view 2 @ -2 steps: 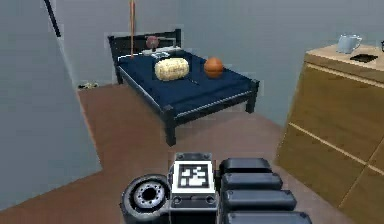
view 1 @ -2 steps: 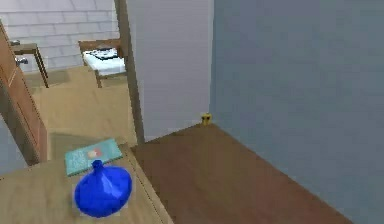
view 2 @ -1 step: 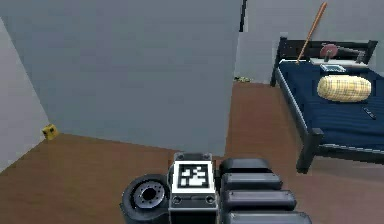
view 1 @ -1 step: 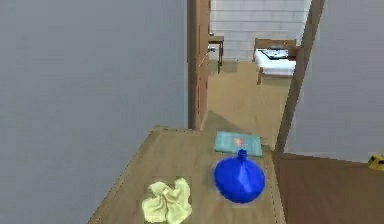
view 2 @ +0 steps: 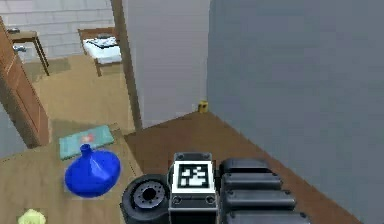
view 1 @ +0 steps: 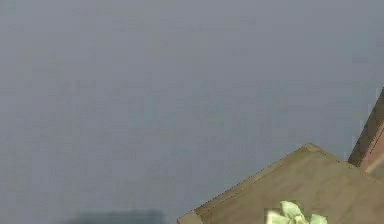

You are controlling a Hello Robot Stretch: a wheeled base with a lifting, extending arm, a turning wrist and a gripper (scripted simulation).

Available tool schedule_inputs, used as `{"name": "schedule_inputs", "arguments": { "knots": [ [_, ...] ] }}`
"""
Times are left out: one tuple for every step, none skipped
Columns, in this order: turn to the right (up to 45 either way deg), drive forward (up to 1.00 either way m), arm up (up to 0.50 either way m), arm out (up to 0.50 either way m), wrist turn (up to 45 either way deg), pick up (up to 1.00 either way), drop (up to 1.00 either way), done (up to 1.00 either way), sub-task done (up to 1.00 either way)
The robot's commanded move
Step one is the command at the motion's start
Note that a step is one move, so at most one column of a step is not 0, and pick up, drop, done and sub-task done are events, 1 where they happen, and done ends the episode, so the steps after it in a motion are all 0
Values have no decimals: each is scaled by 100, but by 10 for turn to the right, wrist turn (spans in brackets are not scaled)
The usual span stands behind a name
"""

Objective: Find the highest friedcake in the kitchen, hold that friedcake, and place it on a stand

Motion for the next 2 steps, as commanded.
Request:
{"name": "schedule_inputs", "arguments": {
  "knots": [
    [-240,0,0,0,0,0,0,0,0],
    [0,0,0,30,0,0,0,0,0]
  ]
}}
